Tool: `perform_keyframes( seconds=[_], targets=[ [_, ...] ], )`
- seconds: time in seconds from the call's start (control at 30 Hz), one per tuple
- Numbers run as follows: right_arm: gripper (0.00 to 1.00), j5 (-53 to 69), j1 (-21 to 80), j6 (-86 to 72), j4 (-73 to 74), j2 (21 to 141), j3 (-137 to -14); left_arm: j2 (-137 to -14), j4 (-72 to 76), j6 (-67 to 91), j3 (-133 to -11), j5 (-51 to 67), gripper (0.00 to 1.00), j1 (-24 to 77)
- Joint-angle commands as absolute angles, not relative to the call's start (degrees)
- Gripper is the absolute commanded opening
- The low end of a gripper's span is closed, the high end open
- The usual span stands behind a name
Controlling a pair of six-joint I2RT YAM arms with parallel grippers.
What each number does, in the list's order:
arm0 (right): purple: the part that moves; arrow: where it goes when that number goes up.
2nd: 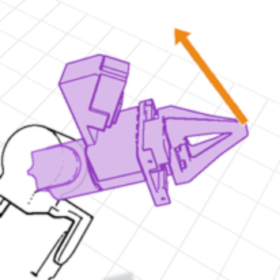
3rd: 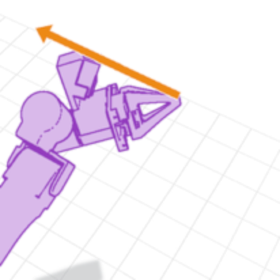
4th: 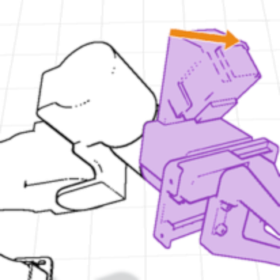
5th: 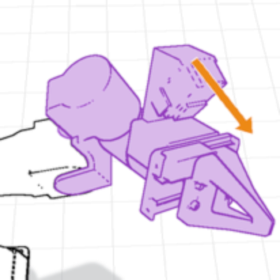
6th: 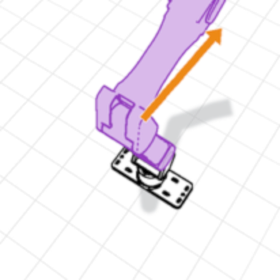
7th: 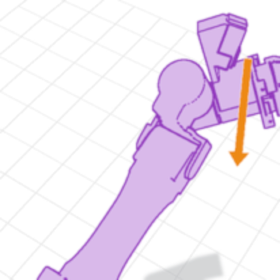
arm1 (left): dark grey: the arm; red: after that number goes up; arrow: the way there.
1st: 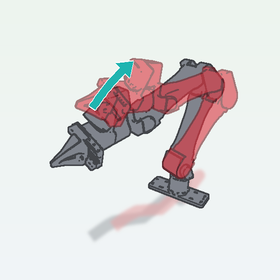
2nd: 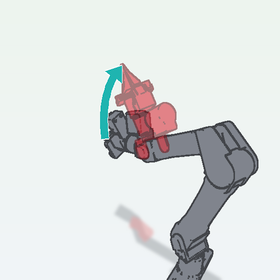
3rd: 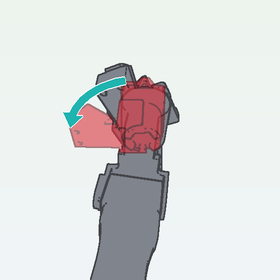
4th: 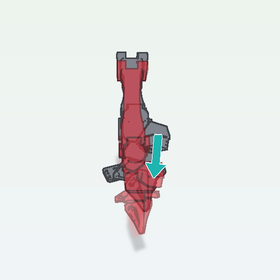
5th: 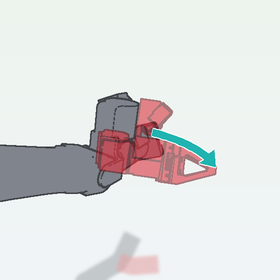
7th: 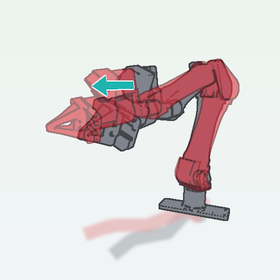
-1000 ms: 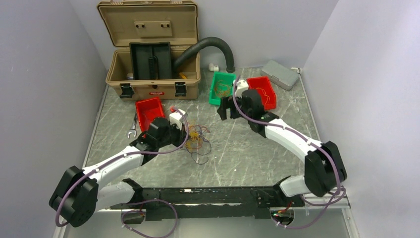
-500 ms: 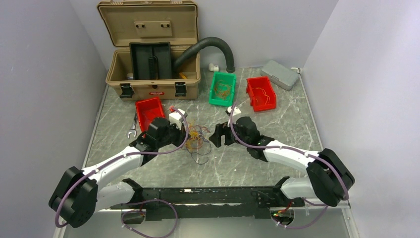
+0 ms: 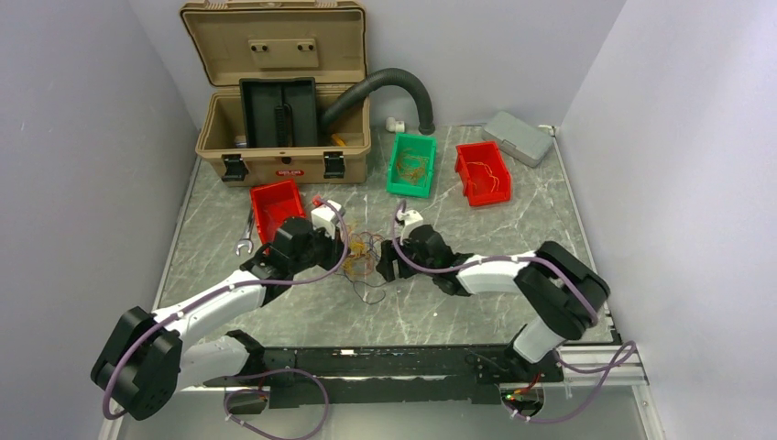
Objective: Untangle the cables
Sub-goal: Untie the cable.
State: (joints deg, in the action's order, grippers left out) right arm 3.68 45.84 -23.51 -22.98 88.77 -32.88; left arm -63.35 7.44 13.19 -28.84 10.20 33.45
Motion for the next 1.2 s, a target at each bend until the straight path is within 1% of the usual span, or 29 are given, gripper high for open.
perform_keyframes(
  seconds=[0.0,0.07,0.13,0.2,0.27,0.3,0.33,0.37,0.43,0.47,0.5,0.6,0.77,0.83,0.9,1.03,1.1,1.17],
  targets=[
    [0.73,-7.6,49.7,-19.8,-20.2,93.9,-40.5,-64.6,7.9,14.0,-30.2,8.3,0.00,33.5],
    [0.72,-12.4,51.9,-17.7,-19.1,95.9,-42.0,-65.4,7.6,14.3,-30.6,8.0,0.00,33.4],
    [0.69,-14.3,52.9,-16.4,-19.4,98.0,-43.0,-66.2,6.9,14.5,-31.1,8.2,0.00,33.3],
    [0.63,-15.9,53.3,-16.4,-18.2,99.8,-44.5,-66.9,7.3,14.7,-31.1,8.1,0.00,33.1],
    [0.53,-17.5,53.6,-16.7,-17.2,100.7,-45.4,-67.6,7.1,14.8,-31.5,8.4,0.00,32.7],
    [0.48,-17.6,53.8,-16.5,-18.2,100.7,-44.8,-67.6,6.8,15.0,-31.7,8.8,0.00,32.5],
    [0.39,-17.8,53.8,-16.4,-19.4,100.6,-44.1,-67.3,6.7,14.9,-31.7,9.0,0.00,32.4],
    [0.28,-18.0,53.8,-16.7,-19.7,100.4,-43.7,-66.8,7.0,15.0,-31.3,8.8,0.00,32.4],
    [0.09,-19.2,53.9,-18.0,-18.4,98.5,-43.3,-65.7,7.6,15.2,-30.5,7.2,0.00,32.3],
    [0.03,-19.8,53.9,-18.7,-17.9,97.2,-42.5,-65.1,7.8,15.4,-30.1,6.4,0.00,32.1],
    [0.00,-20.7,53.8,-19.4,-18.2,95.7,-41.5,-64.6,7.8,15.7,-29.8,6.1,0.00,31.7],
    [0.00,-25.2,53.7,-20.9,-18.2,91.2,-38.6,-62.4,7.0,16.3,-29.1,4.2,0.00,31.3],
    [0.00,-38.2,52.1,-28.4,-2.7,85.0,-41.2,-58.2,4.5,17.6,-27.6,-5.3,0.00,31.2],
    [0.00,-41.7,49.4,-31.2,1.8,82.4,-41.1,-57.0,3.0,17.9,-27.6,-7.2,0.00,31.2],
    [0.00,-41.3,44.7,-33.7,5.9,79.4,-40.9,-55.5,2.7,18.0,-27.1,-8.8,0.00,31.3],
    [0.00,-35.2,32.0,-37.6,10.3,71.5,-38.7,-53.5,2.5,18.0,-26.4,-10.5,0.00,31.1],
    [0.00,-35.3,26.9,-38.7,11.5,67.5,-37.5,-52.9,2.2,18.0,-26.1,-11.3,0.00,31.2],
    [0.00,-38.0,23.0,-40.5,13.7,63.4,-36.6,-52.2,1.8,18.3,-25.8,-12.1,0.00,31.2]
  ],
)
